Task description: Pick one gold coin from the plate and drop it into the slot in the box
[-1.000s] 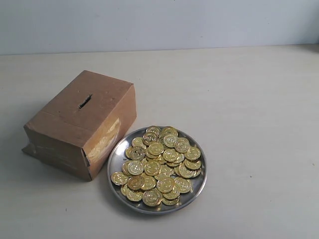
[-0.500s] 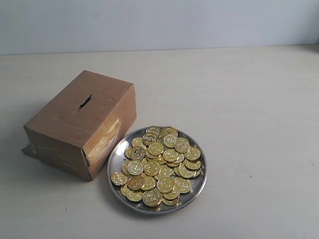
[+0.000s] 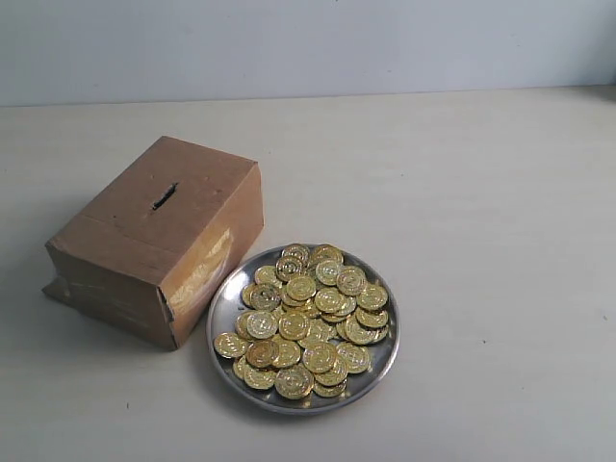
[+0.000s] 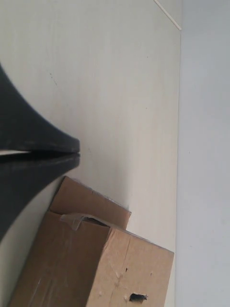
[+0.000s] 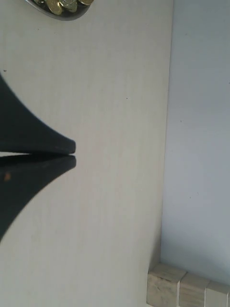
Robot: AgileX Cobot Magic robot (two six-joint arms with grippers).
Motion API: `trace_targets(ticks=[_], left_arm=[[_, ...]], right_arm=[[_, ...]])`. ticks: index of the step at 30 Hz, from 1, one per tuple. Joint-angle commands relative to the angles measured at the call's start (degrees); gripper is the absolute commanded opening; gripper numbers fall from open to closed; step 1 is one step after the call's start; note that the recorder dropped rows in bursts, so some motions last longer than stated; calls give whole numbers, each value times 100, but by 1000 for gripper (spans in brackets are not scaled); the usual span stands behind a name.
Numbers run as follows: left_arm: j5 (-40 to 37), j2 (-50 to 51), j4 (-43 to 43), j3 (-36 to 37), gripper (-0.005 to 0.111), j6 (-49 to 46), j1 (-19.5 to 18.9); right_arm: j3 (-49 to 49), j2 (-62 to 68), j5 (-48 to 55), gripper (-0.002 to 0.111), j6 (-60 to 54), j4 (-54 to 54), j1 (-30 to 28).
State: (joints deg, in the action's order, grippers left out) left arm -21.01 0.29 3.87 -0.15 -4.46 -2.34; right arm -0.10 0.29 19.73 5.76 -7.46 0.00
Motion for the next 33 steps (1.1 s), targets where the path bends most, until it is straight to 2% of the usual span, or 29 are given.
trace_targets(ticks=[1,19,26,33], left_arm=[[74,-29,27,15,0,15,17],[74,-29,27,15,0,15,17],[74,-29,27,15,0,15,17],[74,-29,27,15,0,15,17]], right_arm=[[10,-29,-34,0,-15,-29,0],[10,-29,-76,0,-16,-28,0],[10,-29,-1082,0,374,-5,0],[10,-29,-1171,0,386,-5,0]])
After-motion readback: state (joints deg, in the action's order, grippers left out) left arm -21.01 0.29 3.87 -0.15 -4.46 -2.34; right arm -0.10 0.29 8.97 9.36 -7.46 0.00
